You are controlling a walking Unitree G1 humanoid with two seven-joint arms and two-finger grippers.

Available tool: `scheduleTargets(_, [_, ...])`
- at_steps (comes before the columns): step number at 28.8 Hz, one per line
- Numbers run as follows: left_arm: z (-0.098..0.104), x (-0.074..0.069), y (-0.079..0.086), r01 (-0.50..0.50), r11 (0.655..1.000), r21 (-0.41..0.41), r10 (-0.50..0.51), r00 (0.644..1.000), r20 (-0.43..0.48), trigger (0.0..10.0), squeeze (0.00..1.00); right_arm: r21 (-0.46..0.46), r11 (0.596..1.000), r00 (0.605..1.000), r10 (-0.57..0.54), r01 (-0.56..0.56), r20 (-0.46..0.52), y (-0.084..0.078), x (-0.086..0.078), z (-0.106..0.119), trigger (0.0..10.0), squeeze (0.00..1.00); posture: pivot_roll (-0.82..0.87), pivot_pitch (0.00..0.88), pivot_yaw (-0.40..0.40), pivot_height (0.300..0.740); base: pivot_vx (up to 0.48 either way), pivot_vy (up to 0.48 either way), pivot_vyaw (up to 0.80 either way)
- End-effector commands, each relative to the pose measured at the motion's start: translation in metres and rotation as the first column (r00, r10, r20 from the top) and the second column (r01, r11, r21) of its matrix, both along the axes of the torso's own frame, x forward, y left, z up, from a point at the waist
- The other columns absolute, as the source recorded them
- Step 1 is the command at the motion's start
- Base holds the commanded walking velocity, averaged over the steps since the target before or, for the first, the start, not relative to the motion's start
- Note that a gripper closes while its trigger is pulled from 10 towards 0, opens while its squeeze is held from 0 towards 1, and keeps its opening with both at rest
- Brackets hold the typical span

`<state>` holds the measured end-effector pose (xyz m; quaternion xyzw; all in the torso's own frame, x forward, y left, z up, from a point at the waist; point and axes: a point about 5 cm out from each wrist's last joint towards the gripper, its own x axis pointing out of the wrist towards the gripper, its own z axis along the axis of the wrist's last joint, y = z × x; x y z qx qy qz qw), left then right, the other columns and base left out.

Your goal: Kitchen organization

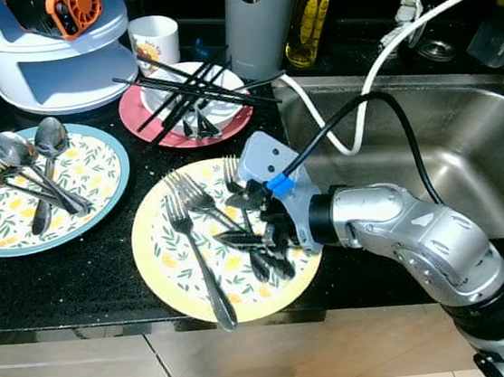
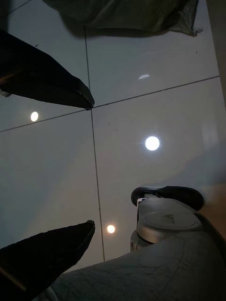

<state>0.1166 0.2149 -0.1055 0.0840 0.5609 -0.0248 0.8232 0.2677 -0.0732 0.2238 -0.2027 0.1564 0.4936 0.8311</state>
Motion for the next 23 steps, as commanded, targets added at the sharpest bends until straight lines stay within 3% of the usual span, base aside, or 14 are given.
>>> scheduleTargets(1, [-0.004, -0.011, -0.006, 0.014, 1.0, -0.018, -0.015, 0.999, -0.042, 10.0, 0.0, -0.064, 0.997, 0.998, -0.039, 0.035, -0.054, -0.007, 0.0, -0.017, 0.0, 0.0, 0.05, 0.13, -0.09, 0.74, 0.0, 0.0, 0.0])
scheduleTargets(18, [-0.005, -0.011, -0.007, 0.022, 1.0, -0.018, -0.023, 0.999, -0.045, 10.0, 0.0, -0.008, 0.998, 0.997, -0.069, 0.069, -0.039, -0.01, 0.007, -0.011, 0.0, 0.0, 0.05, 0.119, -0.094, 0.74, 0.0, 0.0, 0.0])
scheduleTargets(21, [-0.004, -0.011, -0.007, 0.02, 1.0, -0.018, -0.021, 0.999, -0.044, 10.0, 0.0, 0.128, 0.988, 0.996, -0.085, 0.087, -0.017, -0.016, 0.013, 0.011, 0.0, 0.0, 0.05, 0.121, -0.092, 0.74, 0.0, 0.0, 0.0])
scheduleTargets(23, [-0.004, -0.011, -0.007, 0.019, 1.0, -0.018, -0.02, 0.999, -0.044, 10.0, 0.0, 0.151, 0.984, 0.996, -0.089, 0.089, -0.009, -0.018, 0.014, 0.015, 0.0, 0.0, 0.05, 0.121, -0.09, 0.74, 0.0, 0.0, 0.0])
